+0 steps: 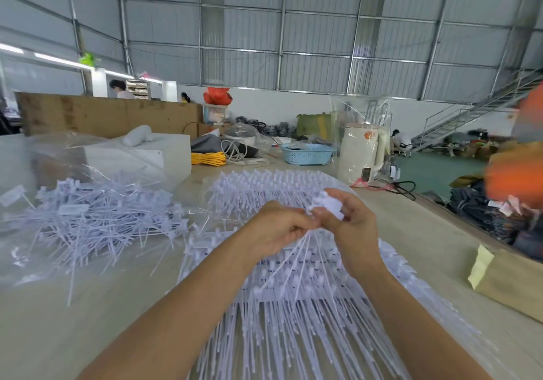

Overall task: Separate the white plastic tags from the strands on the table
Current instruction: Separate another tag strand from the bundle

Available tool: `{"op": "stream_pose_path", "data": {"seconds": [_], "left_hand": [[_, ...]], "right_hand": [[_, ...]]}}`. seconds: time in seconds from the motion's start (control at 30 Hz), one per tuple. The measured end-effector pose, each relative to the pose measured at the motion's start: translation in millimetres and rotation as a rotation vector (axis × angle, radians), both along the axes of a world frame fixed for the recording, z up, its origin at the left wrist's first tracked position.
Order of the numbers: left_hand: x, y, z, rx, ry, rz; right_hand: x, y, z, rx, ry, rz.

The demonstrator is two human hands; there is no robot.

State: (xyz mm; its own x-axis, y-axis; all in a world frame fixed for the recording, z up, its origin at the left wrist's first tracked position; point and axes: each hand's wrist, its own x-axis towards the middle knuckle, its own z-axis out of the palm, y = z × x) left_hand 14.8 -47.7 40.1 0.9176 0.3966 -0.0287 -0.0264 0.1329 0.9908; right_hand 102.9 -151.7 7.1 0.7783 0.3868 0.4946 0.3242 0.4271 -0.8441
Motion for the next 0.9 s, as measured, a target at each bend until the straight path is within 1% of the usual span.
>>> {"op": "stream_pose_path", "data": {"seconds": [0.1,0.13,0.2,0.27,0.33,0.4,0.47,0.53,0.6,0.67,0.73,0.77,0.83,0.87,0.9], "left_hand": [[-2,-7,-3,0.245,0.074,0.003],[-2,-10,-4,0.3,0.076,-0.004],[-2,-16,-4,0.349,0.072,-0.027],[-1,-19,-2,0.342,0.045,-0.021],[-2,-20,2,0.32,0.003,0.016],[-3,-23,5,0.258,-0.038,0.012],[-6,-27,9,0.195,-0.065,-0.006],[-8,-22,15,0.27,-0.038,0.064],[-15,-9,30,0.357,0.031,0.152],[-32,14,53,0.344,0.03,0.23],[-57,47,76,0.323,-0.043,0.388],[-72,66,84,0.31,-0.096,0.531],[-102,108,91,0.22,-0.234,0.941],[-116,128,87,0.162,-0.279,1.157],[-129,147,78,0.116,-0.274,1.329]], "right_hand": [[-1,1,0,0.041,0.006,-0.113],[-2,1,0,0.028,-0.03,-0.149],[-4,1,1,-0.036,-0.136,-0.192],[-6,-1,2,-0.079,-0.177,-0.156],[-6,-4,5,-0.101,-0.149,-0.058],[-5,-8,8,-0.12,-0.139,0.015],[-8,-9,9,-0.144,-0.188,0.033],[-13,-7,7,-0.142,-0.212,0.061],[-17,-3,4,-0.133,-0.197,0.086],[-18,-1,1,-0.14,-0.202,0.085],[-18,0,-1,-0.151,-0.19,0.07],[-17,0,-2,-0.153,-0.178,0.063],[-16,2,-4,-0.155,-0.147,0.052],[-14,3,-4,-0.156,-0.13,0.049],[-13,3,-5,-0.154,-0.113,0.047]]}}
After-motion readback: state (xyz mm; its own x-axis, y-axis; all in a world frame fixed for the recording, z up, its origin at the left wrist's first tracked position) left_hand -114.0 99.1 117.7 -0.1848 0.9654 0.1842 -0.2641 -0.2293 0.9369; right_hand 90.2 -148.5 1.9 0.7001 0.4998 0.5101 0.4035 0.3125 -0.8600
